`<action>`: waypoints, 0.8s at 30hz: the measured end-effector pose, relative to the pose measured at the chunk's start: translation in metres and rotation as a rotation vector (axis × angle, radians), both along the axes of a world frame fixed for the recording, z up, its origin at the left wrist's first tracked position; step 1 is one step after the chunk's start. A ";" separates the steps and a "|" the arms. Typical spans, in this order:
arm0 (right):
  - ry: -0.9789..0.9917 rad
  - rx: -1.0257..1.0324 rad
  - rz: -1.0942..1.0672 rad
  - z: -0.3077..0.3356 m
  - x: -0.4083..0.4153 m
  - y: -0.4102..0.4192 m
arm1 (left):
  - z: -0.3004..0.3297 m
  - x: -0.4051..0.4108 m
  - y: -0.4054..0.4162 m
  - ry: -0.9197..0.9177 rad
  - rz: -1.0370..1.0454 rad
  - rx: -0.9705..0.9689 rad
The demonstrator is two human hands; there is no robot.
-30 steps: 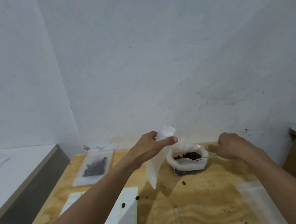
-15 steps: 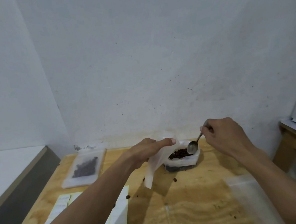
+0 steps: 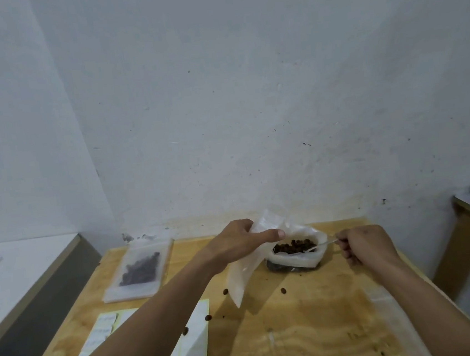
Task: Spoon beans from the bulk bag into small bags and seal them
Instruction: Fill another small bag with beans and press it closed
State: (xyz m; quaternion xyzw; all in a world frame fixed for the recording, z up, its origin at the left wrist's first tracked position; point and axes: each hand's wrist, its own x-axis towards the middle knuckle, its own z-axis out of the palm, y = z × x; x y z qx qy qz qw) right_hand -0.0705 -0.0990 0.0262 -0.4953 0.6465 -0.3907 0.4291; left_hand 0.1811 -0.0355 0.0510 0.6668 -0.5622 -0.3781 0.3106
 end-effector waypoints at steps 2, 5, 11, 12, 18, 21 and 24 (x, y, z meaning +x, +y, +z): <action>-0.005 -0.039 -0.008 0.008 -0.003 -0.001 | 0.005 0.008 0.002 -0.024 0.012 -0.047; -0.035 -0.084 0.005 0.023 -0.004 -0.007 | 0.012 0.018 0.005 -0.167 0.028 -0.130; -0.078 -0.117 0.047 0.050 0.003 -0.011 | 0.004 0.030 0.013 -0.276 0.017 -0.226; -0.082 -0.137 0.059 0.055 0.006 -0.009 | 0.002 0.031 0.014 -0.281 0.020 -0.229; -0.011 -0.260 0.175 0.077 0.035 0.007 | -0.001 0.025 0.017 -0.343 -0.014 -0.230; 0.119 -0.429 0.248 0.083 0.048 0.019 | 0.001 0.022 0.015 -0.349 -0.019 -0.237; 0.262 -0.629 0.245 0.089 0.048 0.024 | 0.002 0.020 0.015 -0.354 -0.019 -0.229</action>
